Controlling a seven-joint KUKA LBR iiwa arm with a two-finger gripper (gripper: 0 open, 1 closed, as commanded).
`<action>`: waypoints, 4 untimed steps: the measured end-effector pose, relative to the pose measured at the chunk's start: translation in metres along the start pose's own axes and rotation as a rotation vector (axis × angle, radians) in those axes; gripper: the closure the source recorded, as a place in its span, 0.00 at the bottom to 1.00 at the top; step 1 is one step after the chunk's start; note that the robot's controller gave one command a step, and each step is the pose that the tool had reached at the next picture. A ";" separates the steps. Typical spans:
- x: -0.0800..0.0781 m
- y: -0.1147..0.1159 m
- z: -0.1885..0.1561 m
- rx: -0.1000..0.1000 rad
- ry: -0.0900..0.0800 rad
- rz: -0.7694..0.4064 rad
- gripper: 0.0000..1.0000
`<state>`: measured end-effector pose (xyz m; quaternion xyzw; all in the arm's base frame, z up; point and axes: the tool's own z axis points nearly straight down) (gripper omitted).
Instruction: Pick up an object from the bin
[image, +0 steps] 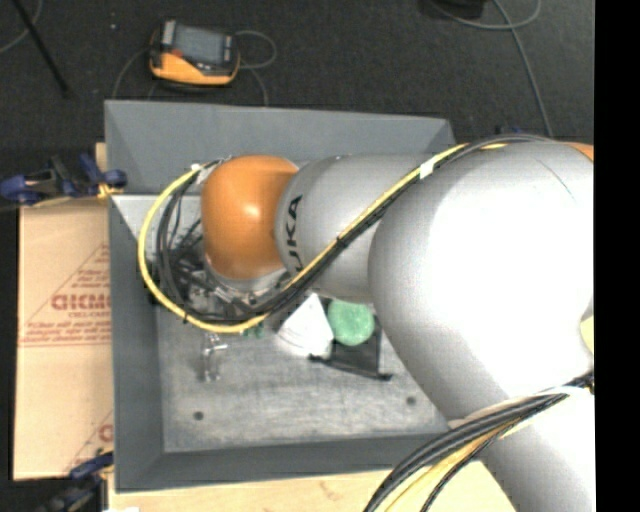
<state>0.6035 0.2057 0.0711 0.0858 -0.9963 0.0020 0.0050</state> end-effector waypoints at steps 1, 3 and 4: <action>0.015 -0.038 -0.016 -0.004 -0.010 -0.050 0.00; 0.052 -0.089 -0.006 -0.004 -0.016 -0.030 0.00; 0.097 -0.116 -0.027 -0.003 -0.009 -0.124 0.00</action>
Offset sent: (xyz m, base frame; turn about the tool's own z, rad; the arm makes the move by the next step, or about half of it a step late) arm 0.0123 -0.0859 -0.0011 -0.0331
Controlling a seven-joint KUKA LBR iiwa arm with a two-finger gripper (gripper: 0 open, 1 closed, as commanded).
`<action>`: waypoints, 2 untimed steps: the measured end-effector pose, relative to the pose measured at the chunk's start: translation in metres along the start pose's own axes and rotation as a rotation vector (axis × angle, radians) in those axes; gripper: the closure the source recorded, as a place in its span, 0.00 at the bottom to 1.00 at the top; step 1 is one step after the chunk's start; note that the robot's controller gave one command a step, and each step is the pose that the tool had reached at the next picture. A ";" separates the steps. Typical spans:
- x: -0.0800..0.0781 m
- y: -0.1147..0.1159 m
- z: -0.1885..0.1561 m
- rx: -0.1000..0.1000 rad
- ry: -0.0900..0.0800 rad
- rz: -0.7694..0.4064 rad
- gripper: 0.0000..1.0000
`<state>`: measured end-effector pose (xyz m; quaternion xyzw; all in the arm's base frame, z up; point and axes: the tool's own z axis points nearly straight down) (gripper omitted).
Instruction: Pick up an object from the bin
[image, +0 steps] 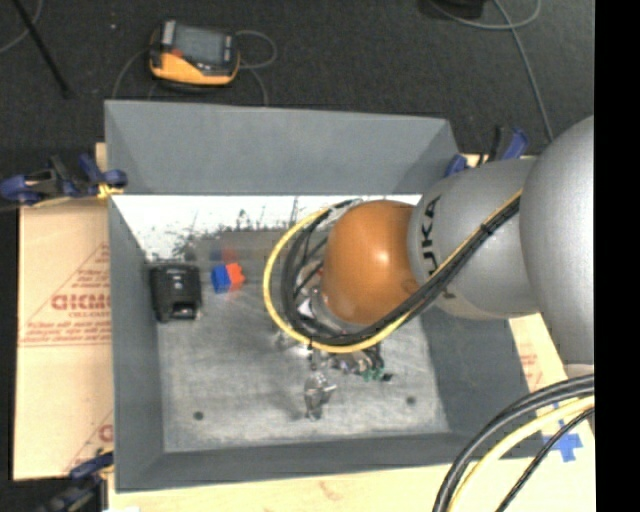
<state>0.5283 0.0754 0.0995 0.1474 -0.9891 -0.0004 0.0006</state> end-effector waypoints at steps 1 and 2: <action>-0.011 -0.020 0.008 0.004 -0.006 -0.098 0.00; -0.018 -0.035 0.008 0.001 -0.004 -0.285 0.00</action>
Offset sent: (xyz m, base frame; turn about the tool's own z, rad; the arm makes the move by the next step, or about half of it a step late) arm 0.0328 -0.0379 -0.0056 -0.3303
